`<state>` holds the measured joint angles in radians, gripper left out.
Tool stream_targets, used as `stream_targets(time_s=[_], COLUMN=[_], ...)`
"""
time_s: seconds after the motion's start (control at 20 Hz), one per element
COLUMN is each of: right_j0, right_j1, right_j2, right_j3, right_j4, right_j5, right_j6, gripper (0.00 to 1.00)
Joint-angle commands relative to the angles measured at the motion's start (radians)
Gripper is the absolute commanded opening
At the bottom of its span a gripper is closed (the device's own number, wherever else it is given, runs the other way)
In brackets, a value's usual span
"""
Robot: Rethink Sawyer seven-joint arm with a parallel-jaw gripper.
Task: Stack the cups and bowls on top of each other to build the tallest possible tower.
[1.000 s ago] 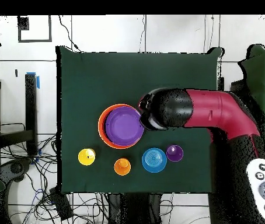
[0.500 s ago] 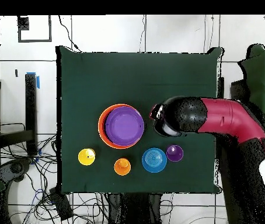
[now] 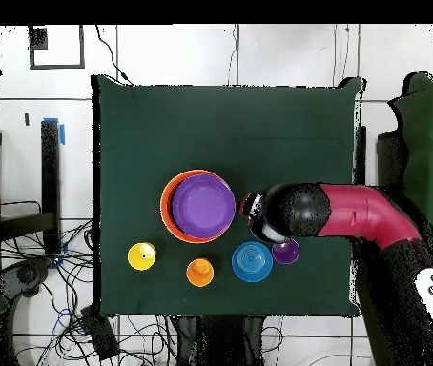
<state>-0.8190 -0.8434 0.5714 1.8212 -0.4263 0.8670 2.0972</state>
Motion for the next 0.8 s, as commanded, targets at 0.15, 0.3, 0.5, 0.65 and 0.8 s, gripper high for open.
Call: stream_targets(time_s=[0.15, 0.3, 0.5, 0.65, 0.8], right_j0=[0.008, 0.006, -0.003, -0.006, -0.020], right_j1=[-0.016, -0.009, 0.026, 0.063, 0.110], right_j2=[0.064, 0.063, 0.055, 0.036, 0.029], right_j3=[0.170, 0.183, 0.194, 0.193, 0.171], right_j4=[-0.094, -0.109, -0.133, -0.171, -0.202], right_j5=[-0.083, -0.091, -0.134, -0.177, -0.201], right_j6=[-0.195, -0.195, -0.183, -0.169, -0.176], gripper=[1.00, 1.00, 1.00, 1.00, 1.00])
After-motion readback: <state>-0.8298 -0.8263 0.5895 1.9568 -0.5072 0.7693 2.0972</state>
